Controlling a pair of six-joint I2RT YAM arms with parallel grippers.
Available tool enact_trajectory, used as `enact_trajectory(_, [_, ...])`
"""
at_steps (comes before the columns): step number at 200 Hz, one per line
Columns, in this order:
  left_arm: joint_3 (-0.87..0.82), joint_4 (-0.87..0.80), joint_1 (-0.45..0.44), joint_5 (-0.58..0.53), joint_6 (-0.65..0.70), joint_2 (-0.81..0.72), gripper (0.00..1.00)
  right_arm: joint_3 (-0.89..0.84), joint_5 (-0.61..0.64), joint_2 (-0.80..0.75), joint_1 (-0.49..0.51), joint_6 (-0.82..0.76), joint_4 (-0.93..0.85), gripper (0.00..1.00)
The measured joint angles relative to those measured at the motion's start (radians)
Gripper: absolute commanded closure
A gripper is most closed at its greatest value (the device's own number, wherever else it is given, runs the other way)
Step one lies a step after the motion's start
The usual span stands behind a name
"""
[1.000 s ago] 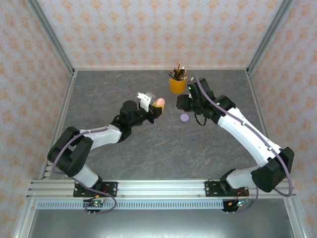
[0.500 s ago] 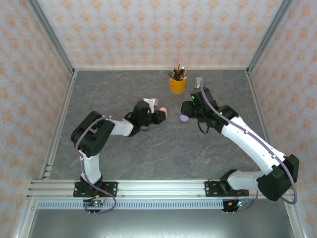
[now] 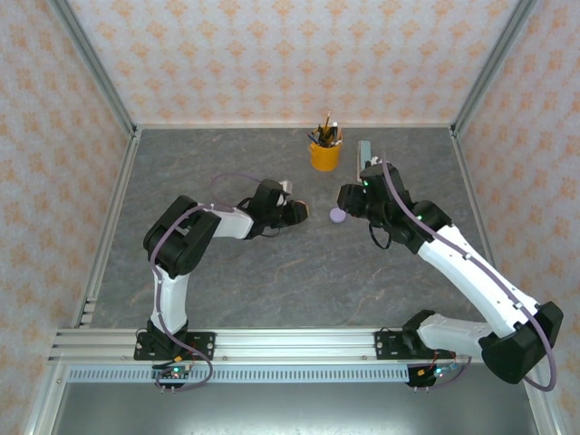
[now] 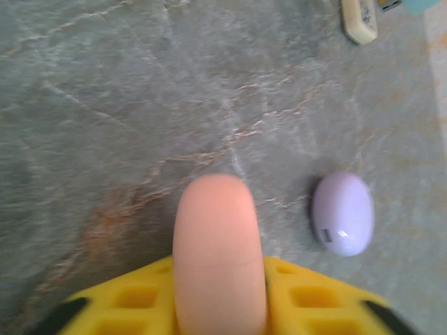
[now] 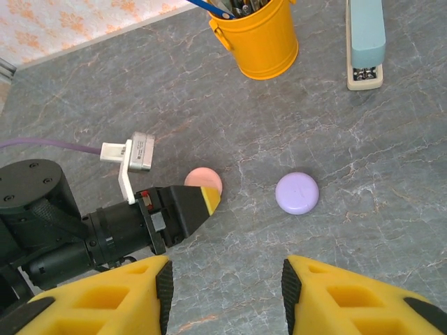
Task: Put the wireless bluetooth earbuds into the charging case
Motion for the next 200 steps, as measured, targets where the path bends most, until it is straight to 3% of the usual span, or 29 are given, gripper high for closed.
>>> enact_trajectory(80, [0.014,-0.117,-0.006,-0.057,-0.001,-0.079,0.0,0.0,0.013,-0.013,0.0,-0.002,0.0,0.52])
enact_trajectory(101, [-0.037,-0.208,0.014,-0.113,0.021,-0.158,0.0,-0.001,0.05,-0.031,-0.002,-0.014,-0.002,0.37])
enact_trajectory(118, [-0.069,-0.294,0.032,-0.171,0.051,-0.264,0.0,-0.003,0.089,-0.051,-0.013,-0.021,-0.004,0.21])
enact_trajectory(151, [-0.098,-0.381,0.039,-0.294,0.154,-0.547,0.0,-0.037,0.177,-0.089,-0.105,-0.044,0.003,0.01])
enact_trajectory(200, [-0.239,-0.369,0.041,-0.595,0.36,-0.961,0.0,-0.261,0.377,-0.081,-0.307,-0.072,0.182,0.0])
